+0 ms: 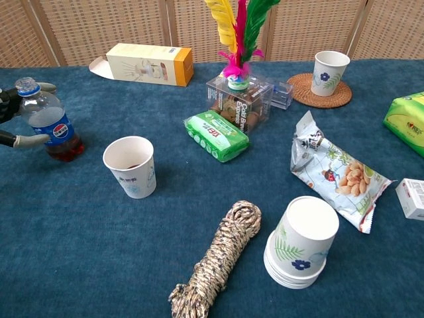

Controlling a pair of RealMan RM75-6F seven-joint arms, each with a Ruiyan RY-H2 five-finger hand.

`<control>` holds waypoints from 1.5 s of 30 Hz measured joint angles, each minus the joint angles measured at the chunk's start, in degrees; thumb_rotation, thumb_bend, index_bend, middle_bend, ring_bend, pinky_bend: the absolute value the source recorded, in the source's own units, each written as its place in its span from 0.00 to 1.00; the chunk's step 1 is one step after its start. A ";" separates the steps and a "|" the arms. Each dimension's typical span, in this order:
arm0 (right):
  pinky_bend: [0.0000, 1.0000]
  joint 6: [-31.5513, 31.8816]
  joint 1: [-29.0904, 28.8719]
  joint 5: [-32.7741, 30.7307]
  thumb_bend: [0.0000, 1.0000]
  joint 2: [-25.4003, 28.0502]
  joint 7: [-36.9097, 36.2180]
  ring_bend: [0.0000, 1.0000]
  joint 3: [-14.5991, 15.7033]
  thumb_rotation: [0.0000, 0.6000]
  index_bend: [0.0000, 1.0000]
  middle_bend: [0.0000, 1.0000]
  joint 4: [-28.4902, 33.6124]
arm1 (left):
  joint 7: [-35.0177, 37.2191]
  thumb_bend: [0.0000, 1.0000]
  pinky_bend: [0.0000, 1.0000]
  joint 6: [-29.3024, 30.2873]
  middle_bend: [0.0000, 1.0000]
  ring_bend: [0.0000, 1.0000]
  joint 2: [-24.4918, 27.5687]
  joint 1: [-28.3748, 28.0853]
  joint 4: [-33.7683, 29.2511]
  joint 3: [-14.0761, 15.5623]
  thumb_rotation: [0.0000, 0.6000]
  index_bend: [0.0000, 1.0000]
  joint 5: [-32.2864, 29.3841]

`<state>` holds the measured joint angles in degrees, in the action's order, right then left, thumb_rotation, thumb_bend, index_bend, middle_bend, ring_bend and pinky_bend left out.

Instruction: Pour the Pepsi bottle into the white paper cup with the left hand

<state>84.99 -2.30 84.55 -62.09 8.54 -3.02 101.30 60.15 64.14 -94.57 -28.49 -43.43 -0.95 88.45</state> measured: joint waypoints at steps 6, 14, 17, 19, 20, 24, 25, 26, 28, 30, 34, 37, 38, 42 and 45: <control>0.00 -0.08 -0.03 -0.04 0.02 0.08 -0.18 0.00 0.01 1.00 0.00 0.00 0.03 | -0.15 0.33 0.00 -0.22 0.00 0.00 -0.40 -0.41 0.10 -0.03 1.00 0.00 -0.14; 0.00 -0.04 0.00 -0.11 0.02 0.25 -0.50 0.00 -0.02 1.00 0.00 0.00 0.06 | -0.62 0.33 0.00 -0.60 0.00 0.00 -1.00 -0.86 0.11 -0.19 1.00 0.00 -0.53; 0.00 0.01 0.02 -0.13 0.02 0.34 -0.74 0.00 -0.06 1.00 0.00 0.00 0.08 | -0.87 0.33 0.00 -0.59 0.00 0.00 -1.36 -0.92 0.27 -0.38 1.00 0.00 -0.80; 0.00 0.01 0.02 -0.11 0.02 0.40 -0.85 0.00 -0.06 1.00 0.00 0.00 0.09 | -1.06 0.34 0.00 -0.69 0.00 0.00 -1.62 -1.00 0.33 -0.51 1.00 0.00 -1.01; 0.00 -0.01 0.01 -0.09 0.03 0.42 -0.90 0.00 -0.05 1.00 0.00 0.00 0.09 | -1.11 0.34 0.00 -0.72 0.00 0.00 -1.72 -1.04 0.35 -0.54 1.00 0.00 -1.05; 0.00 0.01 0.03 -0.07 0.03 0.48 -1.04 0.00 -0.03 1.00 0.00 0.00 0.13 | -1.19 0.36 0.00 -1.15 0.00 0.00 -1.98 -1.35 0.34 -0.55 1.00 0.00 -1.10; 0.00 0.05 0.05 -0.06 0.02 0.51 -1.07 0.00 -0.03 1.00 0.00 0.00 0.15 | -1.18 0.36 0.00 -1.28 0.00 0.00 -2.10 -1.48 0.33 -0.56 1.00 0.00 -1.11; 0.00 0.08 0.06 -0.06 0.03 0.53 -1.10 0.00 -0.04 1.00 0.00 0.00 0.16 | -1.21 0.37 0.00 -1.30 0.00 0.00 -2.21 -1.54 0.34 -0.59 1.00 0.00 -1.14; 0.00 0.14 0.09 -0.07 0.02 0.58 -1.21 0.00 -0.06 1.00 0.00 0.00 0.16 | -1.39 0.39 0.00 -1.10 0.00 0.00 -2.53 -1.60 0.43 -0.74 1.00 0.00 -1.21; 0.00 0.20 0.11 -0.11 0.02 0.66 -1.34 0.00 -0.12 1.00 0.00 0.00 0.17 | -1.45 0.41 0.00 -0.93 0.00 0.00 -2.83 -1.63 0.53 -0.83 1.00 0.00 -1.29; 0.00 0.20 0.11 -0.13 0.03 0.75 -1.65 0.00 -0.15 1.00 0.00 0.00 0.14 | -1.68 0.44 0.01 -0.26 0.02 0.00 -3.58 -1.46 1.28 -1.20 1.00 0.01 -1.62; 0.00 0.19 0.10 -0.16 0.02 0.82 -1.83 0.00 -0.19 1.00 0.00 0.00 0.11 | -2.16 0.47 0.09 0.29 0.19 0.01 -4.37 -1.24 2.27 -1.52 1.00 0.14 -1.95; 0.00 0.19 0.10 -0.16 0.02 0.84 -1.90 0.00 -0.18 1.00 0.00 0.00 0.12 | -2.35 0.47 0.11 0.41 0.22 0.03 -4.63 -1.19 2.57 -1.63 1.00 0.17 -2.08; 0.00 0.22 0.13 -0.08 0.03 0.94 -2.15 0.00 -0.16 1.00 0.00 0.00 0.15 | -3.11 0.50 0.24 0.60 0.34 0.15 -5.50 -1.08 3.45 -1.91 1.00 0.31 -2.43; 0.00 0.18 0.12 -0.06 0.02 1.00 -2.28 0.00 -0.14 1.00 0.00 0.00 0.18 | -3.44 0.50 0.29 0.43 0.38 0.19 -5.98 -1.09 3.80 -2.07 1.00 0.37 -2.68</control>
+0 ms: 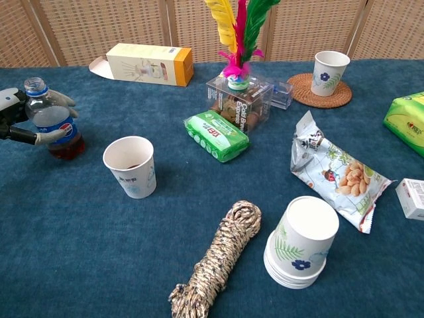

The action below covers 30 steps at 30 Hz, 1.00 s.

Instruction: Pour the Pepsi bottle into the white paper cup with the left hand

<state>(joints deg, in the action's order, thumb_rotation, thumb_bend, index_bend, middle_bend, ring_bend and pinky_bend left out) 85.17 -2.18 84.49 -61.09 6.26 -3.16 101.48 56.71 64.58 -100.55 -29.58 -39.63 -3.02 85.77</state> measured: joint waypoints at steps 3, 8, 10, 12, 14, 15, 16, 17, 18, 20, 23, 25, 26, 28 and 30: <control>0.00 0.00 -0.01 -0.01 0.02 0.00 -0.03 0.00 -0.02 1.00 0.00 0.00 -0.05 | -0.43 0.50 0.34 0.14 0.44 0.25 -0.47 0.06 0.34 -0.42 1.00 0.43 -0.44; 0.00 -0.15 -0.07 -0.06 0.02 0.02 -0.08 0.00 -0.01 1.00 0.00 0.00 -0.06 | -1.24 0.51 0.45 0.91 0.49 0.32 -0.46 0.42 0.27 -0.93 1.00 0.47 -0.88; 0.00 -0.15 -0.08 -0.03 0.03 0.04 -0.15 0.00 0.00 1.00 0.00 0.00 -0.04 | -1.67 0.50 0.48 1.50 0.50 0.34 -0.06 0.61 -0.13 -1.06 1.00 0.48 -0.93; 0.00 -0.15 -0.07 0.04 0.03 0.08 -0.29 0.00 0.02 1.00 0.00 0.00 0.00 | -1.89 0.50 0.47 2.13 0.50 0.34 0.50 0.79 -0.73 -1.13 1.00 0.48 -0.87; 0.00 -0.16 -0.06 0.12 0.02 0.18 -0.40 0.00 0.07 1.00 0.00 0.00 0.10 | -2.33 0.50 0.47 2.83 0.49 0.34 1.37 0.95 -1.64 -1.10 1.00 0.48 -0.61; 0.00 -0.15 -0.05 0.16 0.02 0.22 -0.44 0.00 0.09 1.00 0.00 0.00 0.17 | -2.63 0.50 0.46 3.12 0.49 0.34 1.82 0.99 -2.11 -1.05 1.00 0.48 -0.45; 0.00 -0.15 -0.04 0.20 0.02 0.25 -0.47 0.00 0.12 1.00 0.00 0.00 0.21 | -3.21 0.50 0.46 3.46 0.49 0.34 2.45 1.03 -2.70 -0.95 1.00 0.48 -0.19; 0.00 -0.14 -0.03 0.24 0.02 0.27 -0.51 0.00 0.15 1.00 0.00 0.00 0.23 | -3.80 0.50 0.46 3.67 0.49 0.34 2.93 1.03 -3.13 -0.84 1.00 0.48 0.05; 0.00 -0.11 0.00 0.31 0.02 0.32 -0.58 0.00 0.18 1.00 0.00 0.00 0.28 | -4.52 0.50 0.45 3.85 0.49 0.33 3.47 1.02 -3.61 -0.69 1.00 0.47 0.33; 0.00 -0.05 0.02 0.37 0.03 0.39 -0.66 0.00 0.19 1.00 0.00 0.00 0.33 | -6.75 0.50 0.45 4.12 0.49 0.33 5.03 0.87 -5.04 -0.20 1.00 0.47 1.14; 0.00 -0.02 0.03 0.35 0.02 0.49 -0.88 0.00 0.15 1.00 0.00 0.00 0.40 | -11.08 0.49 0.45 4.30 0.48 0.33 7.93 0.43 -8.27 0.49 1.00 0.47 2.37; 0.00 0.10 0.05 0.23 0.02 0.56 -1.03 0.00 0.02 1.00 0.00 0.00 0.37 | -14.68 0.49 0.45 4.41 0.48 0.33 10.23 0.03 -11.35 0.88 1.00 0.47 3.19; 0.00 0.13 0.07 0.16 0.02 0.58 -1.08 0.00 -0.02 1.00 0.00 0.00 0.34 | -16.24 0.49 0.45 4.43 0.48 0.33 11.26 -0.15 -12.84 1.02 1.00 0.46 3.51; 0.00 0.16 0.09 -0.05 0.02 0.64 -1.22 0.00 -0.12 1.00 0.00 0.00 0.31 | -19.95 0.49 0.45 4.39 0.48 0.33 13.70 -0.62 -16.57 1.28 1.00 0.46 4.18; 0.00 0.18 0.10 -0.19 0.03 0.72 -1.35 0.00 -0.22 1.00 0.00 0.00 0.28 | -23.27 0.49 0.45 4.22 0.48 0.33 15.72 -1.06 -19.63 1.46 1.00 0.46 4.67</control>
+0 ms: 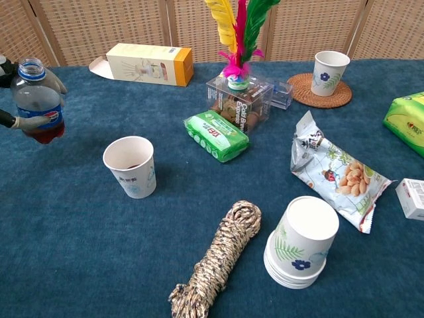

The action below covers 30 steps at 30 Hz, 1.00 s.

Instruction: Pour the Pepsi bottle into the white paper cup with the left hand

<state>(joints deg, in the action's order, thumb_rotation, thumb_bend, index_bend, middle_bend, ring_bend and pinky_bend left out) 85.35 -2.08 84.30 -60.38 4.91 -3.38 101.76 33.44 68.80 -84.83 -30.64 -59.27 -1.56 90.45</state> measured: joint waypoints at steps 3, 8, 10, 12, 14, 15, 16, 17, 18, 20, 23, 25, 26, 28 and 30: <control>0.00 0.05 0.02 0.04 0.03 0.14 -0.30 0.00 -0.02 1.00 0.00 0.00 0.03 | -5.60 0.49 0.45 -0.85 0.48 0.33 3.07 -0.84 -4.44 0.28 1.00 0.46 0.59; 0.00 0.25 0.11 0.08 0.03 0.35 -0.69 0.00 -0.09 1.00 0.00 0.00 0.10 | -14.79 0.49 0.44 -3.94 0.48 0.32 7.50 -2.45 -10.59 0.70 1.00 0.46 0.89; 0.00 0.32 0.15 -0.01 0.03 0.40 -0.85 0.00 -0.15 1.00 0.00 0.00 0.10 | -18.31 0.49 0.44 -5.34 0.48 0.32 8.93 -3.06 -12.55 0.95 1.00 0.46 0.93; 0.00 0.32 0.15 -0.10 0.02 0.46 -0.97 0.00 -0.21 1.00 0.00 0.00 0.10 | -21.18 0.49 0.44 -6.56 0.48 0.32 10.09 -3.53 -14.19 1.19 1.00 0.46 0.92; 0.00 0.31 0.15 -0.11 0.02 0.51 -1.11 0.00 -0.23 1.00 0.00 0.00 0.12 | -24.35 0.49 0.44 -7.81 0.47 0.32 11.28 -4.01 -15.86 1.44 1.00 0.46 0.85; 0.00 0.32 0.15 -0.09 0.02 0.55 -1.22 0.00 -0.25 1.00 0.00 0.00 0.12 | -25.66 0.49 0.44 -8.32 0.47 0.32 11.71 -4.20 -16.47 1.55 1.00 0.46 0.80; 0.00 0.32 0.14 -0.07 0.03 0.57 -1.27 0.00 -0.25 1.00 0.00 0.00 0.11 | -27.35 0.49 0.44 -9.03 0.47 0.32 12.21 -4.44 -17.21 1.70 1.00 0.46 0.71; 0.00 0.30 0.14 -0.07 0.03 0.59 -1.34 0.00 -0.25 1.00 0.00 0.00 0.09 | -28.57 0.49 0.44 -9.55 0.47 0.32 12.49 -4.61 -17.70 1.80 1.00 0.46 0.61; 0.00 0.25 0.13 -0.08 0.03 0.62 -1.47 0.00 -0.24 1.00 0.00 0.00 0.10 | -29.75 0.49 0.44 -10.03 0.47 0.32 12.70 -4.77 -18.12 1.89 1.00 0.46 0.51; 0.00 0.23 0.13 -0.11 0.03 0.72 -1.67 0.00 -0.27 1.00 0.00 0.00 0.09 | -32.30 0.49 0.44 -11.09 0.47 0.32 12.92 -5.12 -18.93 2.03 1.00 0.46 0.16; 0.00 0.43 0.20 -0.11 0.03 0.83 -1.97 0.00 -0.35 1.00 0.00 0.00 0.09 | -35.38 0.49 0.44 -12.28 0.47 0.31 12.78 -5.65 -19.71 2.02 1.00 0.46 -0.43; 0.00 0.52 0.25 -0.09 0.02 0.96 -2.24 0.00 -0.38 1.00 0.00 0.00 0.09 | -37.47 0.49 0.44 -12.88 0.47 0.31 12.59 -6.05 -20.13 1.87 1.00 0.46 -0.78; 0.00 0.52 0.26 -0.09 0.03 1.00 -2.36 0.00 -0.39 1.00 0.00 0.00 0.09 | -38.39 0.49 0.44 -13.09 0.47 0.31 12.52 -6.23 -20.34 1.77 1.00 0.46 -0.93; 0.00 0.53 0.27 -0.11 0.03 1.14 -2.67 0.00 -0.42 1.00 0.00 0.00 0.08 | -40.53 0.49 0.44 -13.43 0.47 0.31 12.43 -6.64 -21.01 1.46 1.00 0.46 -1.26; 0.00 0.55 0.28 -0.14 0.03 1.23 -2.95 0.00 -0.47 1.00 0.00 0.00 0.05 | -42.24 0.49 0.44 -13.58 0.47 0.31 12.42 -6.98 -21.60 1.16 1.00 0.46 -1.47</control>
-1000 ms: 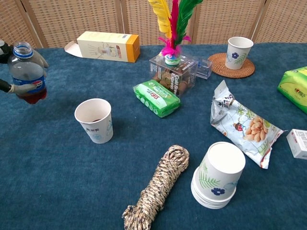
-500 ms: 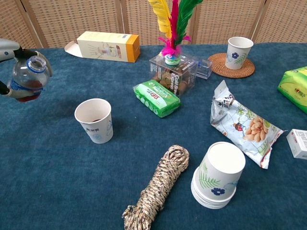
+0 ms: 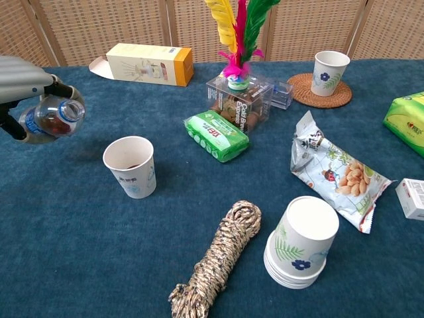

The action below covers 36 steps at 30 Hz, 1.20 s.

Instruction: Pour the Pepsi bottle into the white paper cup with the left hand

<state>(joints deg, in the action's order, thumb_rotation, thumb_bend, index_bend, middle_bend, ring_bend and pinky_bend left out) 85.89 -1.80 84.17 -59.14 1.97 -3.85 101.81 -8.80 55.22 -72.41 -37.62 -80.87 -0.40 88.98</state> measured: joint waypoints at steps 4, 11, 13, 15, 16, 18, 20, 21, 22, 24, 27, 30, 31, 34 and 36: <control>0.00 0.15 0.09 0.08 0.03 0.26 -0.59 0.00 -0.03 1.00 0.00 0.00 0.02 | -3.83 0.49 0.44 -0.11 0.47 0.31 0.10 -0.76 -1.04 -0.60 1.00 0.46 -0.15; 0.00 0.64 0.36 0.17 0.02 0.72 -1.52 0.00 -0.14 1.00 0.00 0.00 0.16 | -9.87 0.49 0.41 0.12 0.46 0.31 -0.09 -2.06 -2.05 -1.19 1.00 0.44 0.78; 0.00 0.65 0.39 0.18 0.02 0.85 -1.79 0.00 -0.14 1.00 0.00 0.00 0.17 | -11.63 0.49 0.41 0.28 0.45 0.30 -0.57 -2.46 -1.84 -1.22 1.00 0.44 1.36; 0.00 0.62 0.41 0.24 0.02 0.96 -2.01 0.00 -0.12 1.00 0.00 0.00 0.17 | -12.77 0.49 0.40 0.35 0.45 0.30 -1.18 -2.80 -1.50 -1.20 1.00 0.44 1.79; 0.00 0.62 0.41 0.26 0.03 0.99 -2.10 0.00 -0.12 1.00 0.00 0.00 0.17 | -13.30 0.49 0.40 0.41 0.45 0.30 -1.61 -2.98 -1.14 -1.16 1.00 0.43 2.11; 0.00 0.60 0.42 0.27 0.03 1.05 -2.27 0.00 -0.12 1.00 0.00 0.00 0.13 | -13.71 0.49 0.40 0.61 0.44 0.29 -2.16 -3.17 -0.54 -1.02 1.00 0.42 2.68; 0.00 0.58 0.41 0.21 0.02 1.08 -2.38 0.00 -0.16 1.00 0.00 0.00 0.10 | -14.09 0.49 0.40 1.02 0.43 0.29 -2.61 -3.33 0.24 -0.79 1.00 0.40 3.53; 0.00 0.54 0.40 0.15 0.02 1.10 -2.46 0.00 -0.19 1.00 0.00 0.00 0.09 | -14.26 0.49 0.40 1.25 0.42 0.29 -2.81 -3.39 0.68 -0.68 1.00 0.39 3.96; 0.00 0.50 0.39 0.10 0.02 1.10 -2.48 0.00 -0.21 1.00 0.00 0.00 0.08 | -14.43 0.49 0.40 1.54 0.42 0.28 -3.11 -3.46 1.35 -0.52 1.00 0.39 4.44; 0.00 0.41 0.36 0.08 0.02 1.12 -2.52 0.00 -0.20 1.00 0.00 0.00 0.09 | -14.60 0.49 0.40 1.89 0.42 0.28 -3.61 -3.56 2.35 -0.33 1.00 0.39 4.95; 0.00 0.44 0.38 0.12 0.03 1.13 -2.47 0.00 -0.18 1.00 0.00 0.00 0.11 | -14.98 0.49 0.40 2.69 0.41 0.28 -4.22 -3.81 3.74 -0.08 1.00 0.38 6.21; 0.00 0.49 0.42 0.15 0.02 1.16 -2.52 0.00 -0.17 1.00 0.00 0.00 0.17 | -15.01 0.48 0.40 4.25 0.40 0.27 -4.87 -4.05 5.42 0.30 1.00 0.35 8.31; 0.00 0.51 0.42 0.17 0.02 1.16 -2.53 0.00 -0.17 1.00 0.00 0.00 0.16 | -14.75 0.48 0.40 4.98 0.40 0.27 -5.20 -4.17 6.27 0.54 1.00 0.34 9.32; 0.00 0.52 0.45 0.21 0.02 1.22 -2.68 0.00 -0.15 1.00 0.00 0.00 0.17 | -14.12 0.48 0.40 6.32 0.39 0.27 -6.15 -4.50 8.27 1.09 1.00 0.34 11.06; 0.00 0.52 0.47 0.21 0.03 1.25 -2.75 0.00 -0.15 1.00 0.00 0.00 0.17 | -14.24 0.48 0.40 6.54 0.39 0.27 -6.62 -4.74 9.02 1.31 1.00 0.35 11.65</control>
<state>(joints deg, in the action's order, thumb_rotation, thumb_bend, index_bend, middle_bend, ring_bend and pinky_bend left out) 86.42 -1.33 84.38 -57.89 -0.78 -4.00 101.98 -23.04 61.76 -79.03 -42.36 -71.85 0.91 100.62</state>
